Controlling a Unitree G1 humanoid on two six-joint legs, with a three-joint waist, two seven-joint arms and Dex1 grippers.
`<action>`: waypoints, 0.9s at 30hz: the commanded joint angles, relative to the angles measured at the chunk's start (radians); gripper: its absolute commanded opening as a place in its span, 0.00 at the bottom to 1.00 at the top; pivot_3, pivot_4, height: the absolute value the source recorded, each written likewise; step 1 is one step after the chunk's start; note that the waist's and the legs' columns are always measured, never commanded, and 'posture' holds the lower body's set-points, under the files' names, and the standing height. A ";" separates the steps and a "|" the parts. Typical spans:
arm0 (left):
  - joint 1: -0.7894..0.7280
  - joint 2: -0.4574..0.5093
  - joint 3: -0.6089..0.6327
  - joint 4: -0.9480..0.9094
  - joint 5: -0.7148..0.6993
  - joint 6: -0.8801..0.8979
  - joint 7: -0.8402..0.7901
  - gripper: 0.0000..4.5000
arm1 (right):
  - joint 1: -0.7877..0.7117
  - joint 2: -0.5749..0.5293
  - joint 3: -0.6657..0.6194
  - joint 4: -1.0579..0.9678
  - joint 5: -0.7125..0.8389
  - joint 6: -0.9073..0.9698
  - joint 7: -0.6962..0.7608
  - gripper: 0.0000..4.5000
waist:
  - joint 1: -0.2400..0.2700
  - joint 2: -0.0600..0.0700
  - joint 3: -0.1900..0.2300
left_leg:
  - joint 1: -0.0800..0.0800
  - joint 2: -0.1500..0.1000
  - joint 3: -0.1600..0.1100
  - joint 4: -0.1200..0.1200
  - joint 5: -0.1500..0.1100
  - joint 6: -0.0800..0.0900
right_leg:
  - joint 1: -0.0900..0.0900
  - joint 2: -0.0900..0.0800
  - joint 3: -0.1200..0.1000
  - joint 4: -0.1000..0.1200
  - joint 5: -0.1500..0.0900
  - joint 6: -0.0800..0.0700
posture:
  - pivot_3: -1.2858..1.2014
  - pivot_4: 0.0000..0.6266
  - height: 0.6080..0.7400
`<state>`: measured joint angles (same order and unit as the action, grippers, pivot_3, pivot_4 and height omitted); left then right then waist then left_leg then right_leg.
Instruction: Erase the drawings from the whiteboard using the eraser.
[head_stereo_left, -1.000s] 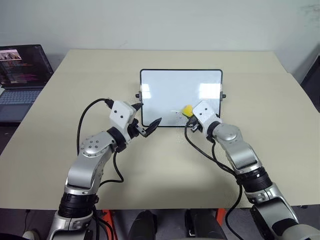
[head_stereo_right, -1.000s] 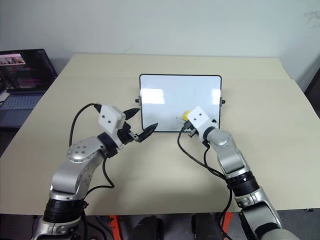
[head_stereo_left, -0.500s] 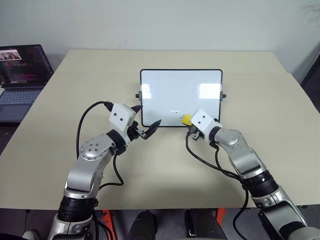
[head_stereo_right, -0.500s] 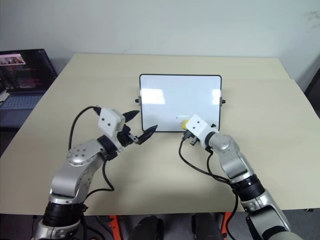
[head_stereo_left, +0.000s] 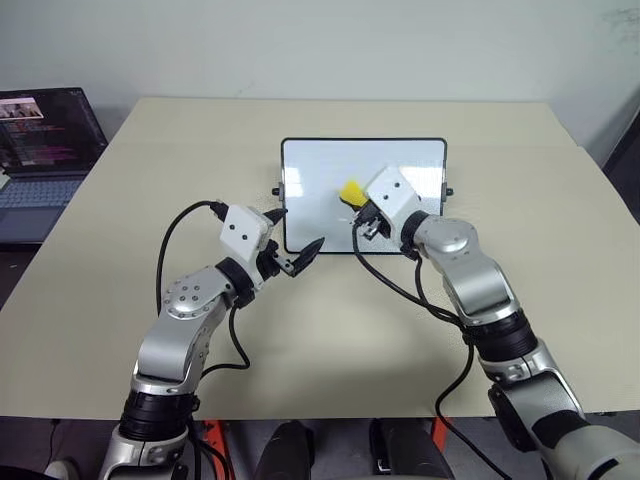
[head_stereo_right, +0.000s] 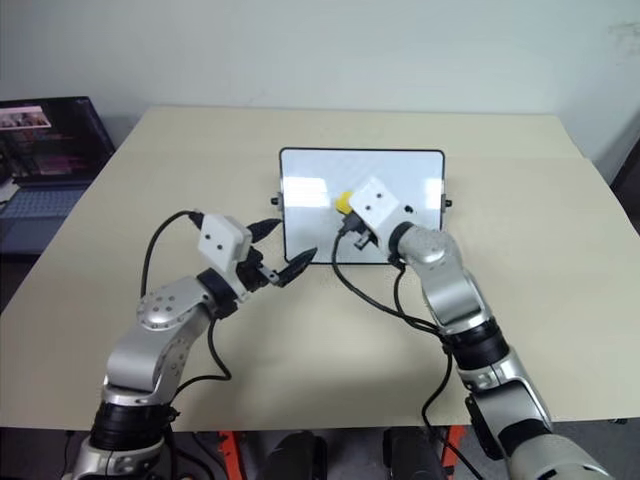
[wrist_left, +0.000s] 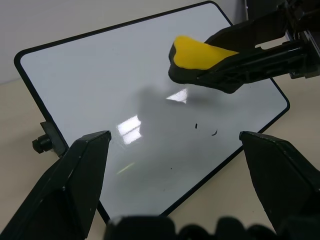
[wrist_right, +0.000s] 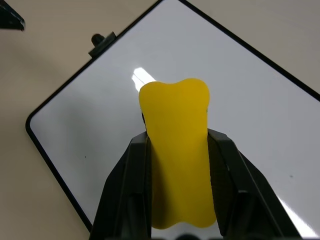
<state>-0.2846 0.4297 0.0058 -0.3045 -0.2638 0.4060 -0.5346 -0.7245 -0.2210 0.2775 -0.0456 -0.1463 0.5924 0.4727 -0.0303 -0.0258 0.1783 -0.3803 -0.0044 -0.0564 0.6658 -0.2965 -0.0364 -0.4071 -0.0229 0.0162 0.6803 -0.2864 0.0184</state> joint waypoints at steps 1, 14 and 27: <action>-0.007 0.000 0.007 -0.030 0.000 -0.020 0.003 1.00 | -0.013 0.012 0.011 0.013 -0.009 -0.037 -0.017 0.26 | 0.000 0.000 0.000 | 0.000 0.000 0.000 0.000 0.000 0.000 | 0.000 0.000 0.000 0.000 0.000 0.000 | 0.52 0.24 1.00; 0.006 0.002 0.014 -0.055 -0.003 -0.007 0.015 1.00 | -0.022 -0.051 0.053 0.152 -0.076 -0.180 -0.016 0.26 | 0.000 0.000 0.000 | 0.000 0.000 0.000 0.000 0.000 0.000 | 0.000 0.000 0.000 0.000 0.000 0.000 | 0.52 0.24 1.00; 0.000 0.001 0.009 -0.058 -0.009 -0.005 0.019 1.00 | 0.002 -0.065 0.052 0.178 -0.078 -0.188 -0.005 0.26 | -0.001 0.000 0.000 | 0.000 0.000 0.001 0.000 0.000 0.000 | 0.000 0.000 0.000 0.000 0.000 0.000 | 0.52 0.24 1.00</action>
<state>-0.2756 0.4299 0.0064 -0.3130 -0.2648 0.4084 -0.5161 -0.7235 -0.2796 0.3369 0.1706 -0.2156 0.4184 0.4606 -0.0314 -0.0258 0.1783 -0.3803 -0.0042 -0.0557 0.6658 -0.2965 -0.0364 -0.4075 -0.0228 0.0166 0.6808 -0.2864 0.0184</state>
